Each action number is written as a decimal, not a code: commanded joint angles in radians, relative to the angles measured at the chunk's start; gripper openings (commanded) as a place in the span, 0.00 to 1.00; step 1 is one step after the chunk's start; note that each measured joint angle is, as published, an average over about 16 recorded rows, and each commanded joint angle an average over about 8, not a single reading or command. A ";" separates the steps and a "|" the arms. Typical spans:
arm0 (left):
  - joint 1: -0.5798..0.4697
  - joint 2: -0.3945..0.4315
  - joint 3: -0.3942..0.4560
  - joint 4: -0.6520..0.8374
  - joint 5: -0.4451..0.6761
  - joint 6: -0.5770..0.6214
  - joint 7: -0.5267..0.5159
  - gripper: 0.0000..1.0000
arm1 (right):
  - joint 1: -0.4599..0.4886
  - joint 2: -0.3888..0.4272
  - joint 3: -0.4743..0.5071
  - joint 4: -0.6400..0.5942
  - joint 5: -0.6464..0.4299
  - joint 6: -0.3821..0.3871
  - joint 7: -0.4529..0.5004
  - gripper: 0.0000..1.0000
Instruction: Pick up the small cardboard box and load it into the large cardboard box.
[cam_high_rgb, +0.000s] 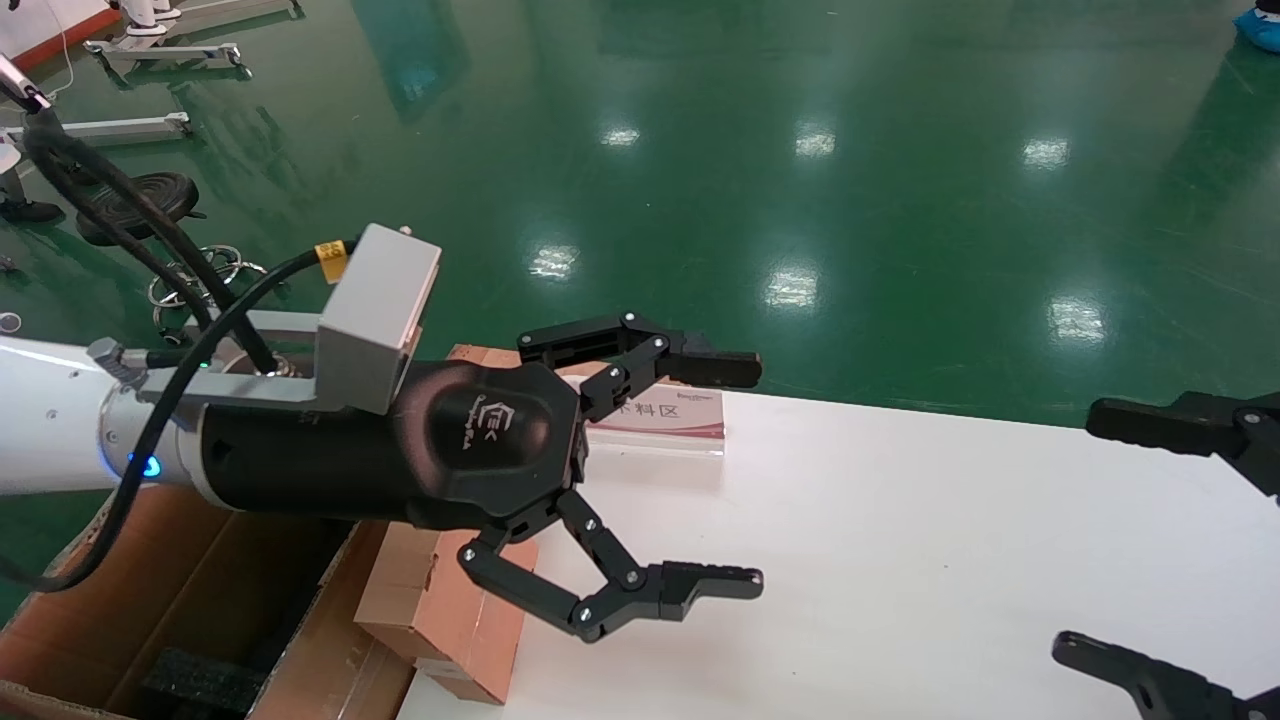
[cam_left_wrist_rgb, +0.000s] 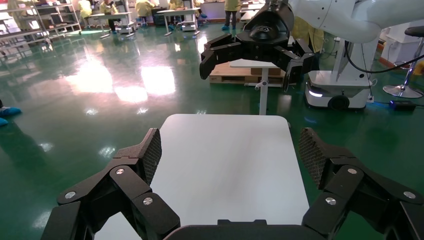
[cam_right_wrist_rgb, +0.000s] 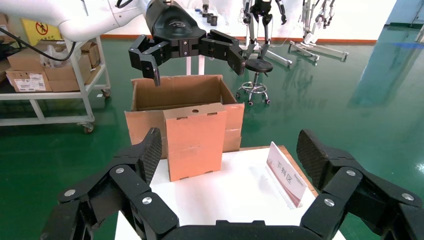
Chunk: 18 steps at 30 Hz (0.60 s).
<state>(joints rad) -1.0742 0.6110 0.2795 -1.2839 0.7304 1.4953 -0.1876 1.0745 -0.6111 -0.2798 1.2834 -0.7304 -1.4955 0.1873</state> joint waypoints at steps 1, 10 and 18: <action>0.000 0.000 0.000 0.000 0.000 0.000 0.000 1.00 | 0.000 0.000 0.000 0.000 0.000 0.000 0.000 1.00; 0.000 0.000 0.000 0.000 0.000 0.000 0.000 1.00 | 0.000 0.000 0.000 0.000 0.000 0.000 0.000 1.00; 0.003 -0.018 0.004 0.009 0.017 -0.014 -0.018 1.00 | 0.000 0.000 0.000 0.000 0.000 0.000 0.000 1.00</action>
<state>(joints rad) -1.0728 0.5844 0.2846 -1.2760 0.7546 1.4725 -0.2211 1.0748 -0.6111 -0.2802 1.2830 -0.7303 -1.4955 0.1870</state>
